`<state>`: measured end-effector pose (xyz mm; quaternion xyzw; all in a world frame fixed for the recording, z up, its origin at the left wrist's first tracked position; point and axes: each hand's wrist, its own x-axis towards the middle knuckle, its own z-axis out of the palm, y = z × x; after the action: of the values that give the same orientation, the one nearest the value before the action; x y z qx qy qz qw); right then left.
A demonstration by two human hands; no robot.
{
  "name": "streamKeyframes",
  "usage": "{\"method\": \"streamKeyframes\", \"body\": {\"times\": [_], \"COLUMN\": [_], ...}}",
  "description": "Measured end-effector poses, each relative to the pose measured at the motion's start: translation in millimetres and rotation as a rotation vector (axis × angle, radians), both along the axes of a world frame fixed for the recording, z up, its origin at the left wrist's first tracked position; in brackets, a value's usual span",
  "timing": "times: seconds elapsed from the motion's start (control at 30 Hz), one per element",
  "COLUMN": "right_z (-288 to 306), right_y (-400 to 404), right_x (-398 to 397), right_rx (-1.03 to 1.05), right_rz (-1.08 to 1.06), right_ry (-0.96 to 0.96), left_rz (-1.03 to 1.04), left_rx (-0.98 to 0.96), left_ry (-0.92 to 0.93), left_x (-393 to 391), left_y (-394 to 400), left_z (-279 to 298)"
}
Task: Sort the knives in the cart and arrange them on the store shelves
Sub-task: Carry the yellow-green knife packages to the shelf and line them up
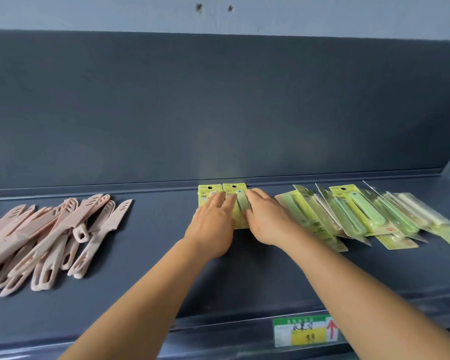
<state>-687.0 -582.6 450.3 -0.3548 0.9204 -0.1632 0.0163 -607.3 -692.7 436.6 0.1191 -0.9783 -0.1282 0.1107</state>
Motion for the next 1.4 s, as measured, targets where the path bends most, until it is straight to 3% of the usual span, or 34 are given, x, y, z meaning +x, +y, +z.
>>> {"method": "streamKeyframes", "body": {"times": [0.17, 0.33, 0.73, 1.0, 1.2, 1.4], "right_z": [9.2, 6.2, -8.1, -2.7, 7.7, 18.1], "right_y": [46.8, 95.5, 147.1, 146.7, 136.7, 121.1], "right_x": [-17.4, -26.8, -57.2, -57.1, -52.7, -64.8], "right_rx": [0.087, 0.217, 0.188, 0.143, -0.192, -0.483], "right_rz": [-0.176, -0.237, -0.076, 0.058, 0.04, -0.024], "right_ry": [0.125, 0.071, 0.126, 0.15, -0.015, -0.184], "left_rz": [-0.212, -0.312, -0.058, 0.184, 0.406, 0.405], "left_rx": [0.047, -0.018, 0.05, -0.091, -0.115, 0.224], "left_ry": [0.043, -0.071, -0.152, -0.136, 0.054, 0.322], "left_x": [-16.6, -33.8, -47.1, -34.4, -16.3, -6.9], "left_y": [53.7, 98.3, 128.9, 145.1, 147.6, 122.2], "left_z": [7.8, 1.1, 11.6, 11.9, 23.2, 30.8]}}
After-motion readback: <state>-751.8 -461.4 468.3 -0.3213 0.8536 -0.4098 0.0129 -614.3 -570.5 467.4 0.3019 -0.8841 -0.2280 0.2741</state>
